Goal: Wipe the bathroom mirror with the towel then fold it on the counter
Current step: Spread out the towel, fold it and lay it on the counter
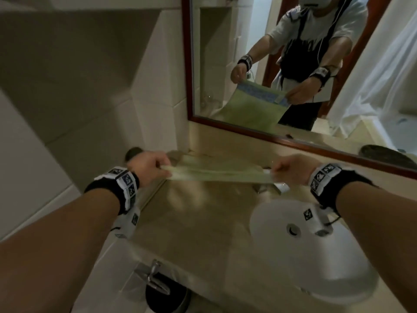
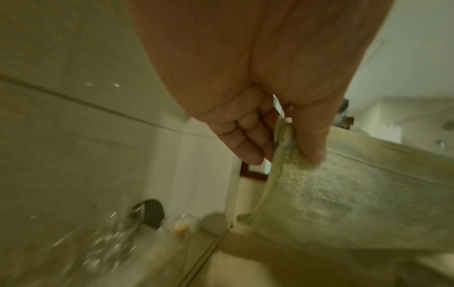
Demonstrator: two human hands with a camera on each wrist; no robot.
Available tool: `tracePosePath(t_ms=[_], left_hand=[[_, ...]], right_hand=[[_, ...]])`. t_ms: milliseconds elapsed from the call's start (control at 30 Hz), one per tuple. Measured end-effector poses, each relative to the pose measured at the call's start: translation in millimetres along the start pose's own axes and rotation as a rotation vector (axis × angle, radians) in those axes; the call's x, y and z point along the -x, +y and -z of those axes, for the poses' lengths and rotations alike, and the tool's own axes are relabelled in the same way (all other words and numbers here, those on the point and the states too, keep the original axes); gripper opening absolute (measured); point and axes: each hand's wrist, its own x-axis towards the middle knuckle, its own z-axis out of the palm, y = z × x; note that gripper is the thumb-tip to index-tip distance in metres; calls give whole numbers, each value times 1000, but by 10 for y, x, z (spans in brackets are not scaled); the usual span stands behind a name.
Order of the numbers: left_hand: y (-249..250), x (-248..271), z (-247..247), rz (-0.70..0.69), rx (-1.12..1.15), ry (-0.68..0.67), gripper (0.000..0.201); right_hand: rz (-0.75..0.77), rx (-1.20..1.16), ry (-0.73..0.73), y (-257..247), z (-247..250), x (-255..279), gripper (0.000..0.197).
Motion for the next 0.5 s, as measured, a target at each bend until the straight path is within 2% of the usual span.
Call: tracePosePath(t_ms=[67,133,200,267,333,500], left_hand=[[-148,247,-314,5,-105,-196,19],[-338,442,-665,4,-189,-402,10],[-516,638,-974,21,-205,-538,16],[-669,775,-1191,4,-209,-601,19],[-741,847,-1309,-27,-230,-657,13],[-780,766,-1346,48,-174,-634,14]], right_hand=[[-23,118,-147,111,-391,190,16],[-29,191,-315,256,-817,310,22],[-35,178,-452,389,-1200,387,23],[-49,165,-520,456,-1486,469,21],[-62,145,-556,511,-1648,513,19],[-160,-70,-524,641,-1708,383,19]])
